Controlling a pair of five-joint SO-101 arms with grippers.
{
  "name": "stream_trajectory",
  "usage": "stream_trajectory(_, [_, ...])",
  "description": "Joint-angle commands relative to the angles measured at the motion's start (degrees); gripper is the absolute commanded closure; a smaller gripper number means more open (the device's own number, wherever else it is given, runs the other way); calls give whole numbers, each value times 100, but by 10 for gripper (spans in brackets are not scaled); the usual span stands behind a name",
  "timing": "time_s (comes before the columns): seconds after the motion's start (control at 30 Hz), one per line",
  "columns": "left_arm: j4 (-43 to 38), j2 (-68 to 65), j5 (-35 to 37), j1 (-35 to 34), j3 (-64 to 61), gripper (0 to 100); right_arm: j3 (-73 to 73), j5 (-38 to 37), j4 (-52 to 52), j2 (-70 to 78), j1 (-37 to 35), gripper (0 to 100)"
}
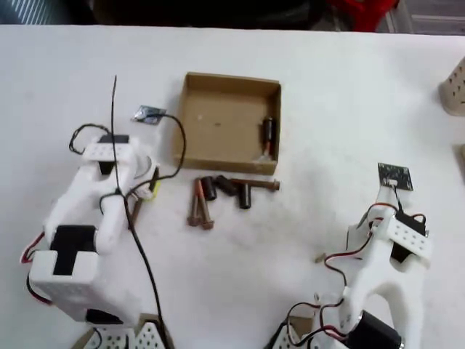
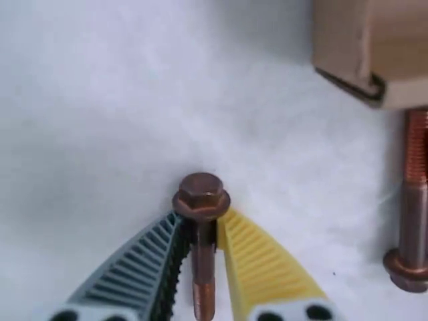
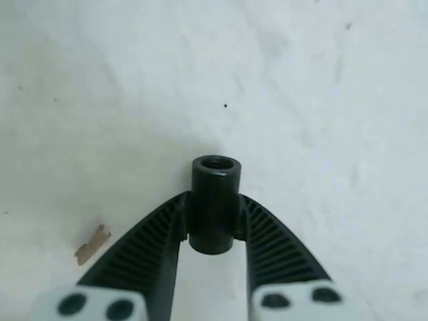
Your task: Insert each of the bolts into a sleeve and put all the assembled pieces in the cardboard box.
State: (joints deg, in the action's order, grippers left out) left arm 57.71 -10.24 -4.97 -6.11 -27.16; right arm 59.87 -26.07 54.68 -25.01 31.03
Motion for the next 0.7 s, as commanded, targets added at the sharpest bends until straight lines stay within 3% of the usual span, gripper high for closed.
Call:
stream_trajectory(0.0, [-149, 22, 0, -84, 255, 979, -18, -44, -40, -198, -189, 981])
stream_trajectory(0.27, [-352, 48, 0, -321, 255, 979, -220, -26, -31, -330, -1095, 981])
stream_trajectory(0.47, [-343, 48, 0, -321, 255, 979, -387, -18, -251, -1288, -1455, 981])
stream_trajectory(0.67, [-343, 48, -9, -321, 246, 979, 308, -18, -1763, -2246, -2026, 981])
